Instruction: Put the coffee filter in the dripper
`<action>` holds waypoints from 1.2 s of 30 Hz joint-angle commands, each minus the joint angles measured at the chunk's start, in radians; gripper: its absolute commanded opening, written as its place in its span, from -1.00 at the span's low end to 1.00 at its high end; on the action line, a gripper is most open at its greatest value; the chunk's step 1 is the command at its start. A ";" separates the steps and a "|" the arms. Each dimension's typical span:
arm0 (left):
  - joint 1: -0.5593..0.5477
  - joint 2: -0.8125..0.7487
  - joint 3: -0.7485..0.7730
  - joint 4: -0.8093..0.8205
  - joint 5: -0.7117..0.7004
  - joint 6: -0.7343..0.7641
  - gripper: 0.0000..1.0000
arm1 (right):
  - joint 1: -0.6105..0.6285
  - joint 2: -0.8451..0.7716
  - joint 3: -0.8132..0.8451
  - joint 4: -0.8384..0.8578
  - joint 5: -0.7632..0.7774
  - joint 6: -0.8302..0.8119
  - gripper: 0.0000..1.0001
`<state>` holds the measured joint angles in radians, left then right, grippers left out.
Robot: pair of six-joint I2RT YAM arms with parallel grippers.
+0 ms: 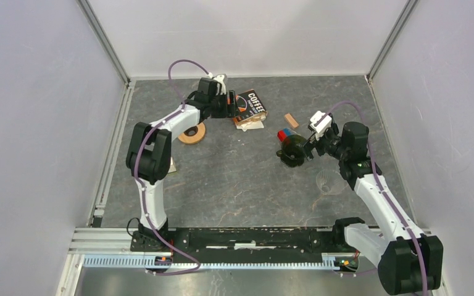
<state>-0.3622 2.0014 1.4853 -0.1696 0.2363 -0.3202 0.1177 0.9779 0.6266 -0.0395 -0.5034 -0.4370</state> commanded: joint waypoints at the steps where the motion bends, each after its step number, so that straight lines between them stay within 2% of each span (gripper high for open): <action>1: -0.018 0.031 0.078 0.038 -0.021 -0.106 0.51 | -0.003 0.008 0.019 0.000 -0.032 -0.022 0.96; 4: -0.028 0.000 0.063 0.042 0.006 -0.083 0.51 | -0.001 0.028 0.032 -0.012 -0.027 -0.031 0.96; 9: -0.049 -0.091 -0.002 0.048 -0.002 -0.029 0.52 | 0.029 0.120 0.083 -0.049 0.108 -0.022 0.98; 13: -0.060 -0.147 -0.037 0.053 -0.029 0.017 0.52 | 0.029 0.205 0.140 -0.078 0.217 0.042 0.75; 16: -0.063 -0.177 -0.053 0.054 -0.038 0.036 0.54 | 0.029 0.277 0.199 -0.132 0.202 0.071 0.61; 25: -0.076 -0.266 -0.093 0.057 -0.066 0.098 0.57 | 0.028 0.387 0.219 -0.162 0.182 0.094 0.30; 36: -0.087 -0.296 -0.111 0.061 -0.073 0.112 0.59 | 0.027 0.405 0.187 -0.137 0.167 0.159 -0.10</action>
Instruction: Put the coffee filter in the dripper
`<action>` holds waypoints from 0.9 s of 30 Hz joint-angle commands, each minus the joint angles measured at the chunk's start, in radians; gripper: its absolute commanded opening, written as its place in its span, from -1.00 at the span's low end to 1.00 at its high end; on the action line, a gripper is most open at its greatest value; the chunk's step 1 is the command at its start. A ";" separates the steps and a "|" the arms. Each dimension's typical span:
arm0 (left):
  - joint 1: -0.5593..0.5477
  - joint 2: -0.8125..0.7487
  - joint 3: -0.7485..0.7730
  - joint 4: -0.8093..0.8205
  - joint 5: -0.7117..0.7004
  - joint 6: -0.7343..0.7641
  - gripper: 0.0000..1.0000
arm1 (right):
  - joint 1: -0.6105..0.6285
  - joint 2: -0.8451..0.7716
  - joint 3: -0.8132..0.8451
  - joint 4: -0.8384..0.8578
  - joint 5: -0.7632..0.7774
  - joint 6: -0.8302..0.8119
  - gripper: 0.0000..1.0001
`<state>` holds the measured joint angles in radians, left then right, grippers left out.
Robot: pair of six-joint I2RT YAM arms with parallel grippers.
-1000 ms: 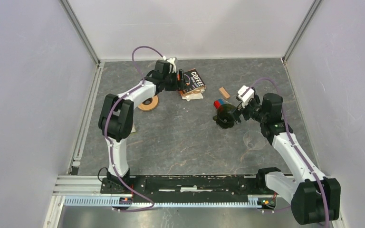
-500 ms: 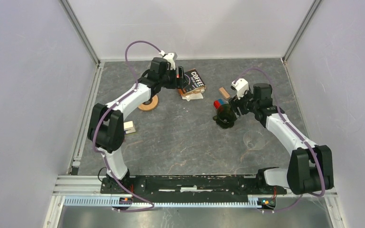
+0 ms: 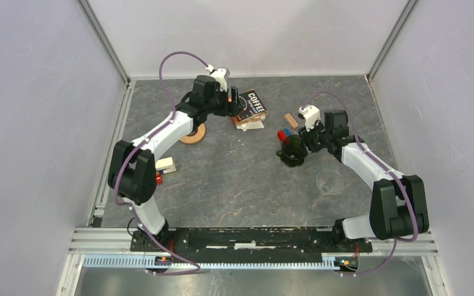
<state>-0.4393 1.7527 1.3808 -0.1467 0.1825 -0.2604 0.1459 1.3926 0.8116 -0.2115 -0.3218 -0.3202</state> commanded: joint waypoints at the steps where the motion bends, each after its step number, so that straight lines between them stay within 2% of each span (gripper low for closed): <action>1: -0.012 -0.047 -0.006 0.038 -0.018 0.053 0.59 | -0.001 -0.008 0.000 0.036 -0.012 0.047 -0.13; 13: -0.018 -0.068 0.013 -0.005 -0.043 0.092 0.61 | 0.005 -0.008 -0.037 0.076 -0.052 0.109 -0.54; 19: -0.018 -0.080 0.030 -0.075 -0.018 0.186 0.65 | 0.061 -0.062 -0.081 0.119 -0.034 0.152 -1.00; 27: -0.015 -0.072 0.067 -0.231 0.005 0.303 0.68 | 0.137 -0.072 -0.108 0.161 -0.078 0.222 -1.00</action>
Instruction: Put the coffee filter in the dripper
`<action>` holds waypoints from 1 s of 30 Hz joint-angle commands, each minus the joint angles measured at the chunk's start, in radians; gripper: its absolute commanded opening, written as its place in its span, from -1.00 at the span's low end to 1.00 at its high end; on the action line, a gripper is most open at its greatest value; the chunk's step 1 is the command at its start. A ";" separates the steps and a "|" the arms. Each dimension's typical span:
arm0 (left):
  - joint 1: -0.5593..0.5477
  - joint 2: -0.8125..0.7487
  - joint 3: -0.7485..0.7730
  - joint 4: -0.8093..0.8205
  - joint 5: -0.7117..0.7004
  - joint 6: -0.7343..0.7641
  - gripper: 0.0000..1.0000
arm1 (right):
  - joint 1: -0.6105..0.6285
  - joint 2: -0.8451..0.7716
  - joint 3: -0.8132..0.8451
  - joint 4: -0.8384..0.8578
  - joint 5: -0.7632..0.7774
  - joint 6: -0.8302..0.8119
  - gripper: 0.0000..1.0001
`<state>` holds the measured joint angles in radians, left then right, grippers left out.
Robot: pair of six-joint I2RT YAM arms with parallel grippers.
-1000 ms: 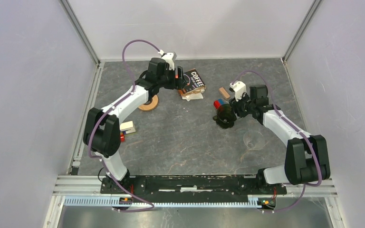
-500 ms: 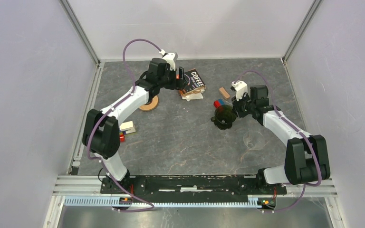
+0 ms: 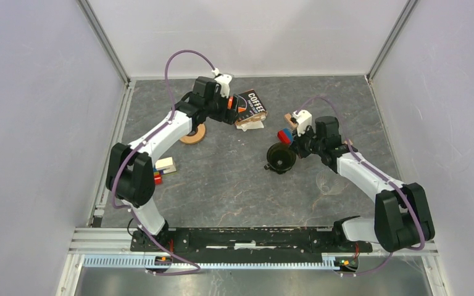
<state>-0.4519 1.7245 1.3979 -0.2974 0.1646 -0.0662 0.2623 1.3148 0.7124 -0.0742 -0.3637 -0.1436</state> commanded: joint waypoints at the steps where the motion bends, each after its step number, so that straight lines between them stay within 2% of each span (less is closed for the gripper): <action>1: -0.002 -0.045 0.053 -0.096 0.022 0.109 0.68 | 0.021 0.019 -0.008 0.025 -0.058 0.052 -1.00; 9: -0.003 -0.116 0.026 -0.126 -0.027 0.132 0.69 | 0.133 0.042 -0.011 0.066 -0.094 0.128 -1.00; 16: -0.002 -0.184 -0.016 -0.141 -0.104 0.177 0.71 | 0.244 0.142 0.027 0.053 -0.147 0.167 -1.00; 22: -0.002 -0.236 -0.057 -0.104 -0.126 0.182 0.73 | 0.252 0.144 0.044 0.036 -0.128 0.164 -1.00; 30: -0.003 -0.224 -0.053 -0.097 -0.124 0.187 0.75 | 0.252 0.100 0.062 0.017 -0.077 0.153 -1.00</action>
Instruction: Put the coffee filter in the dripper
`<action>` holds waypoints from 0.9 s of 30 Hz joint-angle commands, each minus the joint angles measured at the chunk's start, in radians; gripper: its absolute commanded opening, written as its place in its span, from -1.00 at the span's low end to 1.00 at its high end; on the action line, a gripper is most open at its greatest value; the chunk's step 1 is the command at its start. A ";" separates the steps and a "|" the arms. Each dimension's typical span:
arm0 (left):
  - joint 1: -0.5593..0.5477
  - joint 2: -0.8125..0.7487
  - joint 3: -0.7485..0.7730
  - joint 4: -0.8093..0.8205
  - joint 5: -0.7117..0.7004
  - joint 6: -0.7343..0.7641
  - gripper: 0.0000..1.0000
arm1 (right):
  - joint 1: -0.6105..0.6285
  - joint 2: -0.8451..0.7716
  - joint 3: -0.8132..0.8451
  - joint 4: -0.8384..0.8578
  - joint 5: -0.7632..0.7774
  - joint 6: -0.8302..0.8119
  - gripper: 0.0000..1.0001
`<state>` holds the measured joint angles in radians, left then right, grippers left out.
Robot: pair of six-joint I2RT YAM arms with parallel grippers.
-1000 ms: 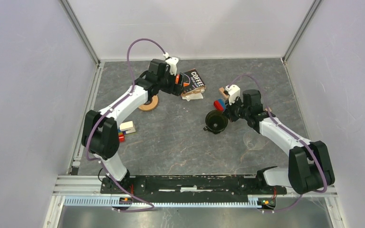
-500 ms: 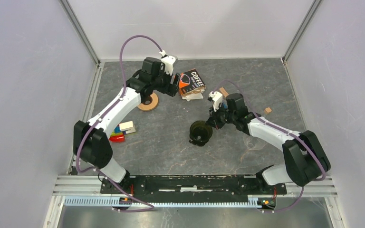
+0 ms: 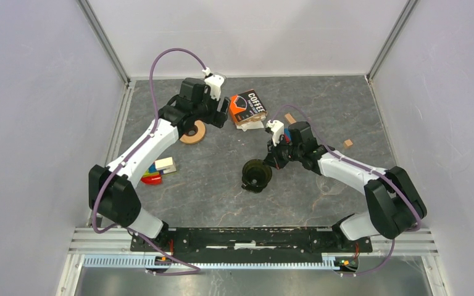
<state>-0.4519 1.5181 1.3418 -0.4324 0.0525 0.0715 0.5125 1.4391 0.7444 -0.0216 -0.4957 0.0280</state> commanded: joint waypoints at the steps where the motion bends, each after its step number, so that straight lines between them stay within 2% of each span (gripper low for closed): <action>1: -0.002 -0.016 0.004 0.038 -0.014 0.049 0.75 | 0.001 -0.026 0.031 -0.038 0.058 -0.020 -1.00; 8: -0.002 -0.011 -0.011 0.036 -0.046 0.068 0.82 | 0.003 -0.031 0.052 -0.047 0.052 -0.020 -0.79; 11: 0.006 0.033 0.012 -0.007 -0.126 0.064 0.92 | 0.002 -0.022 0.056 -0.052 0.054 -0.052 -0.56; 13: 0.030 0.072 0.045 -0.055 -0.163 0.037 0.98 | 0.002 -0.018 0.065 -0.061 0.057 -0.066 -0.34; 16: 0.093 0.121 0.085 -0.109 -0.157 -0.013 0.99 | 0.003 -0.015 0.086 -0.084 0.055 -0.096 -0.02; 21: 0.204 0.223 0.174 -0.215 -0.144 -0.016 0.99 | 0.003 -0.056 0.094 -0.094 0.064 -0.143 0.29; 23: 0.241 0.262 0.196 -0.241 -0.149 -0.008 0.98 | 0.003 -0.075 0.104 -0.110 0.065 -0.170 0.31; 27: 0.304 0.344 0.230 -0.271 -0.152 0.015 0.84 | 0.003 -0.119 0.115 -0.132 0.085 -0.218 0.31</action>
<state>-0.1909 1.8019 1.5082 -0.6403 -0.0856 0.0875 0.5125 1.3869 0.8082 -0.1452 -0.4347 -0.1188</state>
